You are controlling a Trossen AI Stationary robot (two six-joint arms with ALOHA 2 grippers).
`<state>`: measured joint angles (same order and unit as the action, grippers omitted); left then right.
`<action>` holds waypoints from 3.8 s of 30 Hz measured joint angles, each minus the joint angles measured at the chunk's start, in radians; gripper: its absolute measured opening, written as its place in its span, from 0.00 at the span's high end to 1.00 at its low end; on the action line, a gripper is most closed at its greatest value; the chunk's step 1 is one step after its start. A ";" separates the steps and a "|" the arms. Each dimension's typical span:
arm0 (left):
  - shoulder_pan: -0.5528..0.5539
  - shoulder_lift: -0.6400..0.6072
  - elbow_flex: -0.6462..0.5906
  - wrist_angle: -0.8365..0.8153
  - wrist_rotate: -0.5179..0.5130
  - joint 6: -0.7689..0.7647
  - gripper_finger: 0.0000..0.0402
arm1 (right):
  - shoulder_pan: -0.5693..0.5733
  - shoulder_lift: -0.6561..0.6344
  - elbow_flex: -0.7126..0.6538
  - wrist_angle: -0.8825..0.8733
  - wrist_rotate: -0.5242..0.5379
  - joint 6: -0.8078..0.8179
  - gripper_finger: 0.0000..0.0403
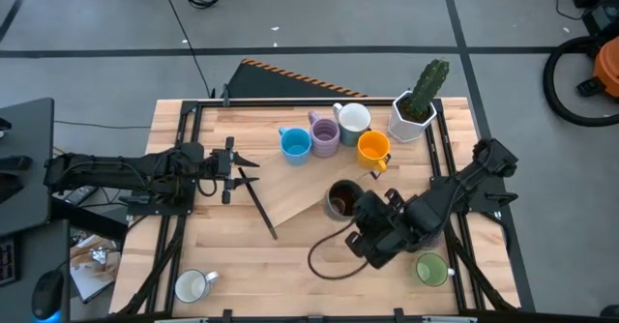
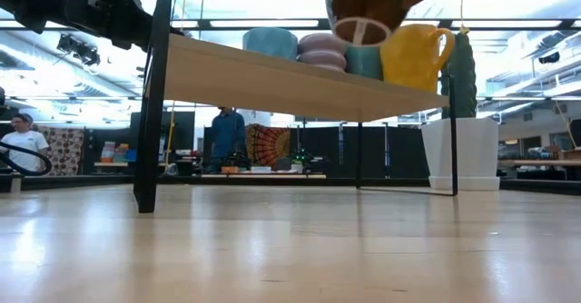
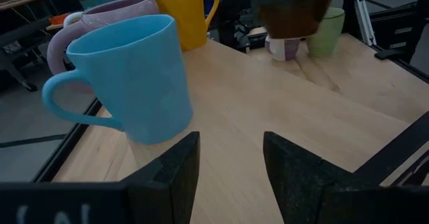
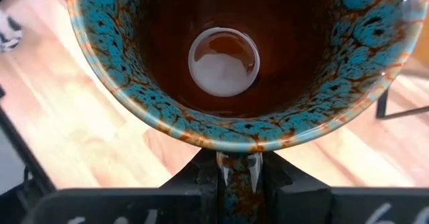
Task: Place coffee mugs
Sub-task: Put the blue patterned mug on the shelf
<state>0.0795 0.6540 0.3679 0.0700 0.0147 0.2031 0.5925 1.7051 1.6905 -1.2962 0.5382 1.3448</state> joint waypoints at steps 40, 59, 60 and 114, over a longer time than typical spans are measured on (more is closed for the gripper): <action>0.000 0.000 0.000 0.000 0.000 -0.003 0.57 | -0.287 -0.005 0.012 -0.122 -0.088 -0.059 0.88; 0.000 0.000 0.000 0.000 0.000 -0.003 0.57 | -0.301 -0.005 0.011 -0.145 -0.121 -0.098 0.88; 0.000 0.000 0.000 0.000 0.000 -0.003 0.57 | -0.302 -0.005 0.011 -0.133 -0.121 -0.109 0.88; 0.000 0.000 0.000 -0.001 0.000 -0.007 0.57 | -0.333 -0.017 -0.005 -0.071 -0.171 -0.149 0.87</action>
<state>0.0792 0.6540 0.3681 0.0689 0.0151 0.1959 0.2592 1.6882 1.6852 -1.3672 0.3672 1.1961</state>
